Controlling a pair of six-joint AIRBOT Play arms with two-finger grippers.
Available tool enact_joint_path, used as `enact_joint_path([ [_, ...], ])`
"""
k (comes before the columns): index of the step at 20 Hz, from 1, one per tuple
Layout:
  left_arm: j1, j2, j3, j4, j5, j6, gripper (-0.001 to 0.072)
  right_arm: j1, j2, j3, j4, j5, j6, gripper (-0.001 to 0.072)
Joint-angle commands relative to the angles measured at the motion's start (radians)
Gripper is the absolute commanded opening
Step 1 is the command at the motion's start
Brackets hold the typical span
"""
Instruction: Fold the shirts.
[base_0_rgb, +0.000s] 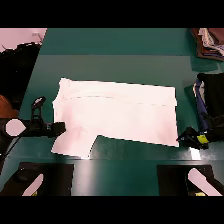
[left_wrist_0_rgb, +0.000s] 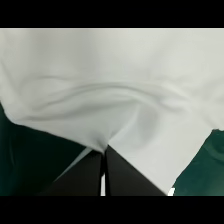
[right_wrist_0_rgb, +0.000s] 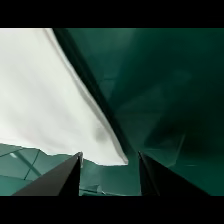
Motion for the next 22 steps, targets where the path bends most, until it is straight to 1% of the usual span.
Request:
enact_joint_path([
  [1,0.000,0.001,0.002,0.000,0.002,0.015,0.0022,0.070,0.000,-0.022,0.010,-0.032,0.004,0.0408],
  [2,0.000,0.001,0.002,0.000,0.000,0.023,0.0022,0.091,0.000,-0.022,0.010,-0.031,0.008,0.0406],
  [3,0.000,0.001,0.002,0.000,-0.002,0.025,0.0022,0.112,0.001,-0.022,0.009,-0.028,0.008,0.0368],
  [4,0.000,0.001,0.002,0.002,-0.009,0.025,0.0022,0.127,0.001,-0.022,0.009,-0.028,0.008,0.0295],
  [5,0.000,0.001,0.002,0.006,-0.022,0.025,0.0022,0.142,0.001,-0.022,0.009,-0.031,0.007,0.0256],
  [6,0.000,0.001,0.002,0.010,-0.036,0.025,0.0022,0.151,0.001,-0.021,0.008,-0.031,0.006,0.0083],
  [7,0.000,0.002,0.002,0.010,-0.053,0.026,0.0021,0.159,0.001,-0.019,0.007,-0.030,0.002,0.0017],
  [9,0.000,0.024,0.002,0.010,-0.093,0.025,0.0020,0.161,0.005,0.010,-0.031,0.003,0.000,0.0016],
  [11,0.000,0.092,0.002,0.008,-0.145,0.022,0.0020,0.159,0.045,0.058,-0.108,0.039,-0.004,0.0016],
  [13,0.000,0.174,0.002,0.002,-0.232,-0.009,0.0020,0.159,0.111,0.106,-0.177,0.092,-0.004,0.0016],
  [15,0.000,0.250,0.002,-0.051,-0.341,-0.012,0.0020,0.159,0.190,0.130,-0.220,0.145,-0.005,0.0016],
  [16,0.000,0.283,0.002,-0.103,-0.382,-0.013,0.0020,0.159,0.232,0.138,-0.242,0.167,-0.005,0.0016],
  [17,0.000,0.307,0.002,-0.147,-0.395,-0.013,0.0020,0.159,0.270,0.147,-0.251,0.189,-0.005,0.0015],
  [18,0.000,0.316,0.006,-0.162,-0.385,-0.012,0.0020,0.159,0.296,0.163,-0.250,0.203,-0.005,0.0015],
  [20,0.000,0.297,0.042,-0.132,-0.286,-0.007,0.0020,0.160,0.310,0.219,-0.235,0.194,-0.004,0.0015],
  [21,0.000,0.267,0.068,-0.115,-0.224,0.022,0.0021,0.160,0.286,0.261,-0.234,0.191,-0.004,0.0015],
  [22,0.000,0.217,0.103,-0.093,-0.171,0.085,0.0020,0.161,0.248,0.302,-0.234,0.188,-0.004,0.0015],
])
